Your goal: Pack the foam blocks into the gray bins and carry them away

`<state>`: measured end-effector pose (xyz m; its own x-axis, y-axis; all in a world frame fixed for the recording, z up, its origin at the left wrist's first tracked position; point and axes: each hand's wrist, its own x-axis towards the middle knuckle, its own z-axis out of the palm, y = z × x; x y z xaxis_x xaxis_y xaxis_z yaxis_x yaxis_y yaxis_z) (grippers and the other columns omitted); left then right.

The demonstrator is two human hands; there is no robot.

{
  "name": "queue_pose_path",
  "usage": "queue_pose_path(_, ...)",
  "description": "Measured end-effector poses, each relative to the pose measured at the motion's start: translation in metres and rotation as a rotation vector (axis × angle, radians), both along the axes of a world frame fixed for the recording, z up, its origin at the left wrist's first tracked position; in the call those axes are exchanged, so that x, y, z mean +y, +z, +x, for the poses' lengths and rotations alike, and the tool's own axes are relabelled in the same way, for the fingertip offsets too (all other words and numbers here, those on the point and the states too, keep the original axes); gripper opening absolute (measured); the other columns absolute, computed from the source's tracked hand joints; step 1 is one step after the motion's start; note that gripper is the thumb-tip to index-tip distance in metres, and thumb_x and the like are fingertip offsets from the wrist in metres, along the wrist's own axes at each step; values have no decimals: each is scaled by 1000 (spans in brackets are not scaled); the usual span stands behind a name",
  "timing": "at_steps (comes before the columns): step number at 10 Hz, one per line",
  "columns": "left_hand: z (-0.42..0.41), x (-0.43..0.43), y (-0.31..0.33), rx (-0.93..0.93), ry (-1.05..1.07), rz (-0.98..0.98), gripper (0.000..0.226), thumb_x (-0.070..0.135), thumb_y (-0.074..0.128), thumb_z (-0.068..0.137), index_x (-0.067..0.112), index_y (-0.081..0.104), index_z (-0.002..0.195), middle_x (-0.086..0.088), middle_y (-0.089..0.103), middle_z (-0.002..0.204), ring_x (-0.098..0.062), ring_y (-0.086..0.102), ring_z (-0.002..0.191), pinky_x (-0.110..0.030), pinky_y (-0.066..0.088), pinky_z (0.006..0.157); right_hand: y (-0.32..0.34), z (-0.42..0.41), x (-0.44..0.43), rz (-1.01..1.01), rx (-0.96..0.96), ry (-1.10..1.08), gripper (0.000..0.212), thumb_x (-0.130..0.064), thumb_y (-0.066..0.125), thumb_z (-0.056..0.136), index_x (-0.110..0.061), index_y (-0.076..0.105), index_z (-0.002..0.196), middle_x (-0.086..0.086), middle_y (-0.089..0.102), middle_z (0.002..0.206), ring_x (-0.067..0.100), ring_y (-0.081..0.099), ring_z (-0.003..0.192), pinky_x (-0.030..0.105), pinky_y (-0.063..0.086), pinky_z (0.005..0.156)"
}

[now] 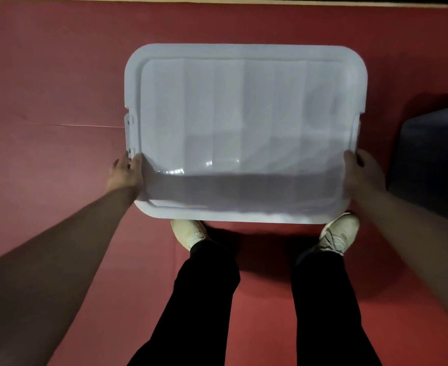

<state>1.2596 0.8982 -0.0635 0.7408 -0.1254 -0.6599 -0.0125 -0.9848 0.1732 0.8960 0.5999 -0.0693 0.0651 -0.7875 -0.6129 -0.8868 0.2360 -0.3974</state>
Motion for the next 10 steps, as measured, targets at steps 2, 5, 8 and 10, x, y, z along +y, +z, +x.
queue_pose_path(2, 43, 7, -2, 348, 322, -224, 114, 68, 71, 75, 28, 4, 158, -1, 39, 155, -26, 49, 131, -42, 39, 111, -6, -5, -9, 73, -46, -128, 75, -47, 57, 96, -18, 24, 157, 2, 33, 159, 17, 33, 144, 17, 23, 105)
queue_pose_path(5, 32, -7, 5, 13, -136, -58, 32, 47, 49, 99, 17, 63, 100, -4, 58, 80, -26, 50, 68, -31, 34, 51, -1, -1, -23, -50, 79, 105, 40, -37, 59, 95, -5, 65, 117, 14, 68, 109, 31, 63, 101, 30, 41, 79)
queue_pose_path(8, 12, -22, 1, -165, -199, 121, 44, 38, 32, 106, 4, 58, 116, -21, 61, 102, -34, 54, 85, -39, 43, 71, 4, 25, -12, -129, 264, 34, 33, -23, 52, 93, -6, 68, 116, 20, 68, 118, 40, 63, 109, 38, 49, 88)
queue_pose_path(10, 21, -29, 25, 136, -274, 165, 50, 41, 33, 104, 7, 46, 139, -18, 55, 132, -36, 55, 114, -45, 46, 99, 42, 37, -12, 202, 325, 232, 33, -29, 61, 85, -3, 64, 106, 17, 65, 115, 33, 64, 99, 28, 49, 73)
